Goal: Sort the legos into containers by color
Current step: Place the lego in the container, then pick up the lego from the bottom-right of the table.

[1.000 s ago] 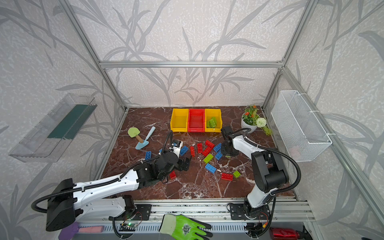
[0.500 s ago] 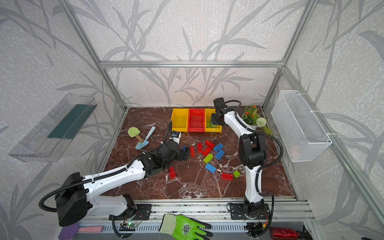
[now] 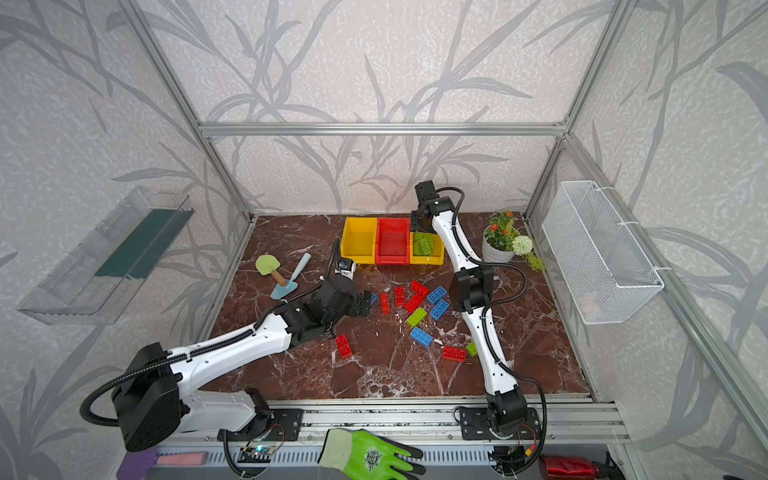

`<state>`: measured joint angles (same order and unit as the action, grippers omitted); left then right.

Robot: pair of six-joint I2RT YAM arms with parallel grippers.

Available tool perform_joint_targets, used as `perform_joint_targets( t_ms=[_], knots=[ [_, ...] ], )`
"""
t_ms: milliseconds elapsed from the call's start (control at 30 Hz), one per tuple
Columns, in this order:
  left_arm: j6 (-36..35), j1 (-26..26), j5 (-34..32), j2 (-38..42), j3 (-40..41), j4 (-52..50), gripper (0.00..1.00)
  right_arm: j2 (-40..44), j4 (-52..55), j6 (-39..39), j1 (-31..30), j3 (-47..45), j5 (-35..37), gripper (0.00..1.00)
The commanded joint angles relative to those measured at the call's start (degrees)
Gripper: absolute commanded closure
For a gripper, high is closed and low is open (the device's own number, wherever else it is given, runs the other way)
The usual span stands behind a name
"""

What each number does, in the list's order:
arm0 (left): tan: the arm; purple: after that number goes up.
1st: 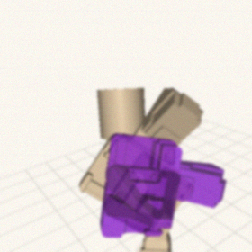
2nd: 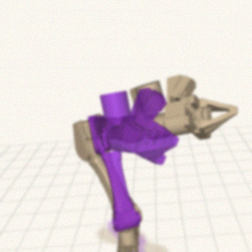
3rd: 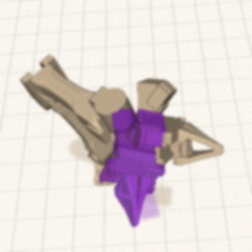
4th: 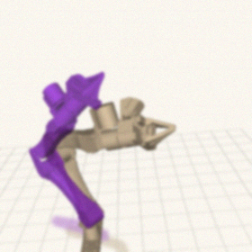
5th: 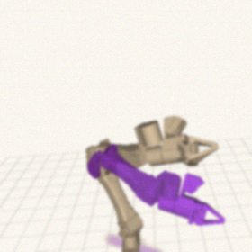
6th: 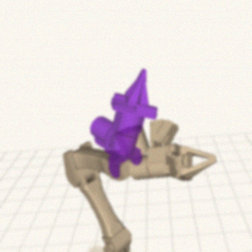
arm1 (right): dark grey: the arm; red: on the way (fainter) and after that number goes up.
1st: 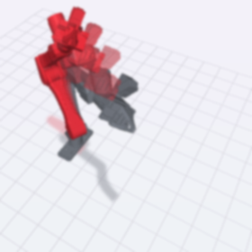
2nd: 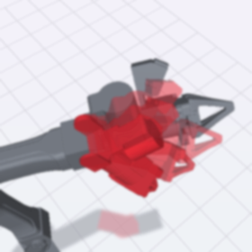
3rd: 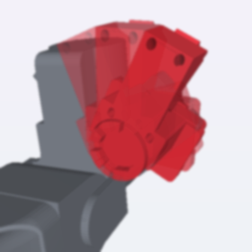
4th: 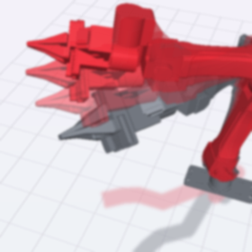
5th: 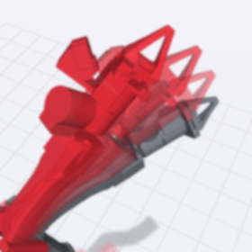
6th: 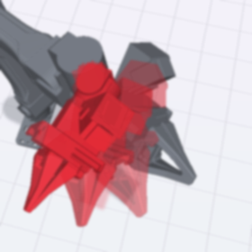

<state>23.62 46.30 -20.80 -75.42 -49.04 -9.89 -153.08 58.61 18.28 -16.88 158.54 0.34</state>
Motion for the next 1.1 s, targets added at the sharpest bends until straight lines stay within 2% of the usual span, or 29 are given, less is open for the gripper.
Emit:
perform_joint_targets(
  t_ms=[0,267,400,500,600,800,1067],
  knots=[
    [0.9,-0.3,1.0,2.3,-0.5,-0.5,0.01,11.1,0.7,-0.8,-0.4,-10.8,1.5,0.45],
    [4.4,0.1,7.4,9.1,5.6,3.7,0.01,42.1,-14.1,1.1,-0.6,-60.2,5.8,0.41],
    [5.1,1.8,9.7,10.7,8.0,6.2,0.01,57.9,-17.5,5.3,-0.7,-83.7,6.9,0.4],
    [5.1,3.9,10.5,10.1,9.1,7.8,0.01,66.8,-17.3,8.5,-0.9,-97.5,9.2,0.39],
    [4.6,6.4,11.0,8.6,9.0,9.1,0.01,74.4,-16.8,12.0,-1.0,-107.4,9.6,0.36],
    [4.8,9.4,11.6,5.6,8.0,10.5,0.01,84.9,-18.7,20.9,-1.0,-120.3,6.3,0.3],
    [4.6,9.9,10.8,7.1,8.8,9.9,0.01,88.6,-16.7,24.7,-1.1,-124.0,7.6,0.3]
  ],
)
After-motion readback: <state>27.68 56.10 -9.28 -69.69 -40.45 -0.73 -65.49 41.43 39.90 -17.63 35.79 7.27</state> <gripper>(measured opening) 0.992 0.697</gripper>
